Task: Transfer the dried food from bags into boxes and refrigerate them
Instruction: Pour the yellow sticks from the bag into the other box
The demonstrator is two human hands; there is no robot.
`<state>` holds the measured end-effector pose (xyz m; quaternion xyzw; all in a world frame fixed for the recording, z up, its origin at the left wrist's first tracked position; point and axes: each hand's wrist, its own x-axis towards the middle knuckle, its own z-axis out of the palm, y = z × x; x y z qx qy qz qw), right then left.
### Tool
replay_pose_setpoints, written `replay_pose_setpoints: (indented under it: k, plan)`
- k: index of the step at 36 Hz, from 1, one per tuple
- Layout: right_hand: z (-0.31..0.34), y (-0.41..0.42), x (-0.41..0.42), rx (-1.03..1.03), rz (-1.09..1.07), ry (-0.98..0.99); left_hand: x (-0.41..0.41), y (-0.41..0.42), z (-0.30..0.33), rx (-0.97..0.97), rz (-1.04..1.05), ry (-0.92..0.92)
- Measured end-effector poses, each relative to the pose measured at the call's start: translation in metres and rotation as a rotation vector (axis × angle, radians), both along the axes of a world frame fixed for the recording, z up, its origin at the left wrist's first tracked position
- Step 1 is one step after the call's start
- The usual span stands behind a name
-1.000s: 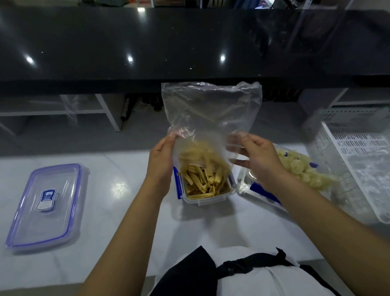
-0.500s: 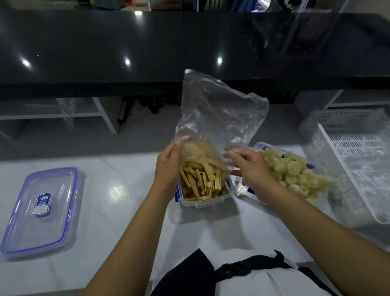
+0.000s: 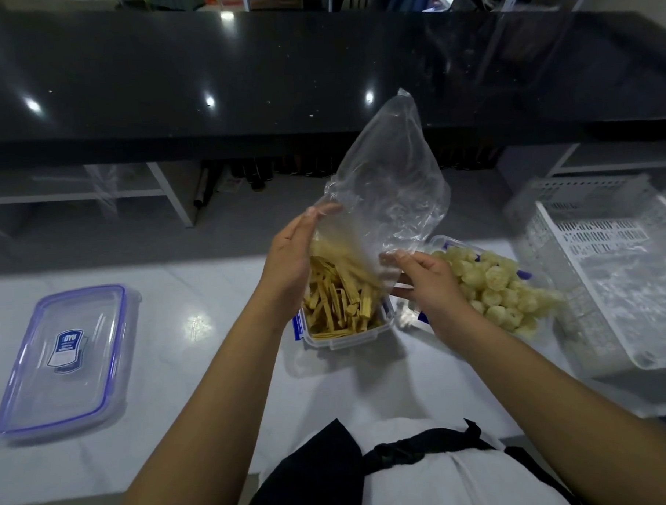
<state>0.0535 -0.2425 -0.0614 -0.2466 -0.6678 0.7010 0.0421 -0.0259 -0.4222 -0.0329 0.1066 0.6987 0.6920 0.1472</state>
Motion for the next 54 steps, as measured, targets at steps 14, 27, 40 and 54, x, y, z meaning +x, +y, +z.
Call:
replay_pose_setpoints:
  k: [14, 27, 40, 54]
  plan:
    - [0.005, 0.009, -0.001, -0.002, -0.001, 0.047, -0.023, -0.01, 0.038, -0.197, -0.203, 0.089]
    - [0.019, 0.01, -0.009, -0.036, 0.041, 0.076, -0.025, -0.019, 0.034, -0.112, -0.11, 0.112]
    - [0.035, 0.006, -0.014, -0.015, 0.078, 0.111, -0.021, -0.036, 0.011, 0.124, 0.038, 0.033]
    - [0.033, 0.008, -0.014, 0.033, 0.037, 0.061, -0.006, -0.006, -0.043, 0.077, 0.119, -0.069]
